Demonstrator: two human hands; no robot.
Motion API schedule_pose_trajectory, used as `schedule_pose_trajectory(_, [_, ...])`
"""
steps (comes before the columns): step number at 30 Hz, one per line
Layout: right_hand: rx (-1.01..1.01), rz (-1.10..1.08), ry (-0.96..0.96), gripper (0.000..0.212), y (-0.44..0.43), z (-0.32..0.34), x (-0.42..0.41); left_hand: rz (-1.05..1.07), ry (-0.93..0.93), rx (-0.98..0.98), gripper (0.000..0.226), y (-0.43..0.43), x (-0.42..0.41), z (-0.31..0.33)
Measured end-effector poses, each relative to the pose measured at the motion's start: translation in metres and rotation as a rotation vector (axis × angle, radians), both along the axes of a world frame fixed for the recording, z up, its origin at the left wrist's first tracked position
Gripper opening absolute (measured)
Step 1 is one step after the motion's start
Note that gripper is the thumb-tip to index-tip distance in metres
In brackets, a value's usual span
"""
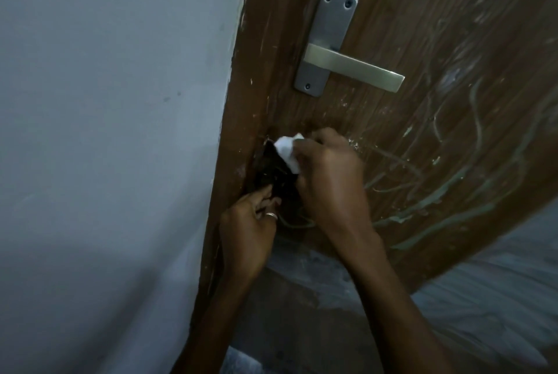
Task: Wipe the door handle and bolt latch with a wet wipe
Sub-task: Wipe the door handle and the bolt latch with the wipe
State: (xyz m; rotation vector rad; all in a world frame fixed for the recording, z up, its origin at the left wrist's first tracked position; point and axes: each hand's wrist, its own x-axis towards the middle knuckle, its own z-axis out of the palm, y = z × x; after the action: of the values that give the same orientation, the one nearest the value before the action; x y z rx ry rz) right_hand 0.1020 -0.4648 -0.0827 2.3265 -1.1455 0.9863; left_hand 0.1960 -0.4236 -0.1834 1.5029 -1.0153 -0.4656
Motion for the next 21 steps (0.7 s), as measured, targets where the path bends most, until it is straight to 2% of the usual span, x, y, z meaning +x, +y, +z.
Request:
schedule_pose_trajectory(2, [0.024, 0.0, -0.164, 0.012, 0.01, 0.005, -0.023, -0.047, 0.089, 0.011, 0.038, -0.003, 0.001, -0.002])
schedule_pose_trajectory(4, [0.03, -0.027, -0.243, 0.011, 0.015, 0.008, -0.034, -0.098, 0.159, 0.031, 0.038, -0.007, 0.001, -0.006])
schedule_pose_trajectory(11, [0.047, -0.096, 0.03, 0.009, -0.006, 0.004, 0.001, -0.15, 0.238, 0.023, 0.04, -0.017, -0.004, -0.016])
schedule_pose_trajectory(14, [0.075, -0.14, 0.129, 0.017, -0.008, -0.006, 0.013, -0.137, 0.265, 0.026, 0.039, -0.022, -0.006, -0.017])
schedule_pose_trajectory(18, [0.028, -0.162, 0.2, 0.022, -0.004, -0.005, -0.002, -0.16, 0.334, -0.024, 0.03, -0.023, -0.006, -0.017])
schedule_pose_trajectory(21, [0.097, -0.156, 0.173, 0.016, 0.001, -0.001, -0.018, -0.176, 0.379, -0.054, 0.023, -0.023, -0.004, -0.016])
